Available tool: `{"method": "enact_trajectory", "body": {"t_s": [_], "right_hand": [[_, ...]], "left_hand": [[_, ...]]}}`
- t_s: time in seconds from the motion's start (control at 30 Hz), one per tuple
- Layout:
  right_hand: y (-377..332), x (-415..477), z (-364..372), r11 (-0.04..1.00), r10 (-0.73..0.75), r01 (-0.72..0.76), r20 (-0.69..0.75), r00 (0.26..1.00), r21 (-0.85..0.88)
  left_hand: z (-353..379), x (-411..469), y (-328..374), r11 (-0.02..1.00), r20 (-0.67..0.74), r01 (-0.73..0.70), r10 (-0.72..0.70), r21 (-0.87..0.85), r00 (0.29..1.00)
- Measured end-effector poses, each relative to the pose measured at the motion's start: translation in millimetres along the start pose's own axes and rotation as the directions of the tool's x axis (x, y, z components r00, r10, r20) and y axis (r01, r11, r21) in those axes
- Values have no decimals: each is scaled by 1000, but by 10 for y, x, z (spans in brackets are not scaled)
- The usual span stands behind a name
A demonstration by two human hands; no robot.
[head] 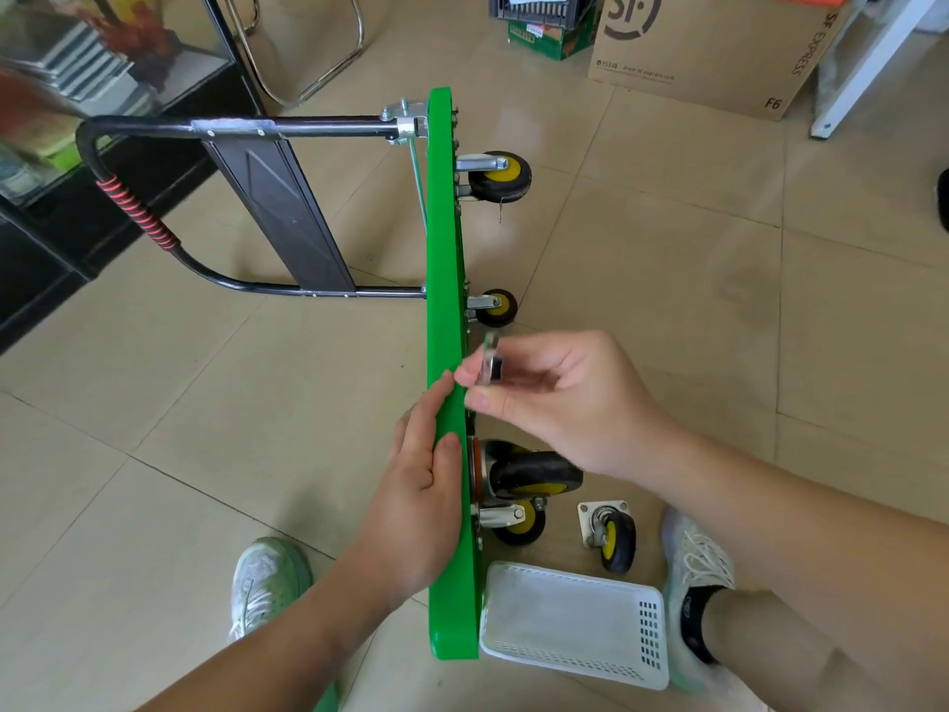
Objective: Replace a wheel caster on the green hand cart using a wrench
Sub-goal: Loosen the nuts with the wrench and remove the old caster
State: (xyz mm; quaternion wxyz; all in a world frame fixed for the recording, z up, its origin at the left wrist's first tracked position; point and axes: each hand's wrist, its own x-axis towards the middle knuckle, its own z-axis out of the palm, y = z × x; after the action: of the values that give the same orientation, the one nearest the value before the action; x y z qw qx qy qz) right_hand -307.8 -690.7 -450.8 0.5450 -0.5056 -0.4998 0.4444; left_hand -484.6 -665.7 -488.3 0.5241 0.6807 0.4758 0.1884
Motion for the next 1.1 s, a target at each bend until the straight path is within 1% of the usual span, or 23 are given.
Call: {"method": "enact_trajectory", "body": {"t_s": [0.07,0.2,0.27,0.33,0.4,0.47,0.77,0.93,1.03,1.1], "right_hand": [[-4,-111,54,999,-36,36,-5,999,-16],[-33,24,-35,996,-84,81,-169,982,-28],[-51,197,-145,999,-42,41,-246,968,-9],[-37,342,-225,997,65,-54,-277,959,49],[-3,436,-255,985,165,-145,-249,954,96],[10,490,-254,972,222,-199,-207,953,125],[81,554,-193,941,321,-302,-121,939,156],[83,481,-114,940,324,-302,-144,935,158],[36,398,-50,949,301,-280,-152,941,144],[-11,305,3,963,263,-249,-154,952,106]], "left_hand": [[7,7,-7,1000,-1,0,0,-6,1000],[16,4,15,1000,-23,-1,1,-20,1000],[11,-2,33,999,-19,0,-1,-33,1000],[5,-11,43,999,-14,5,-6,-39,1000],[-3,-17,42,999,-8,2,-2,-32,1000],[-8,-21,44,1000,-3,4,-4,-23,1000],[5,-4,23,1000,2,14,-14,-11,1000],[2,-23,52,999,10,22,-21,-25,1000],[5,-37,61,999,19,27,-27,-32,999],[0,-48,73,999,13,21,-20,-40,1000]]}}
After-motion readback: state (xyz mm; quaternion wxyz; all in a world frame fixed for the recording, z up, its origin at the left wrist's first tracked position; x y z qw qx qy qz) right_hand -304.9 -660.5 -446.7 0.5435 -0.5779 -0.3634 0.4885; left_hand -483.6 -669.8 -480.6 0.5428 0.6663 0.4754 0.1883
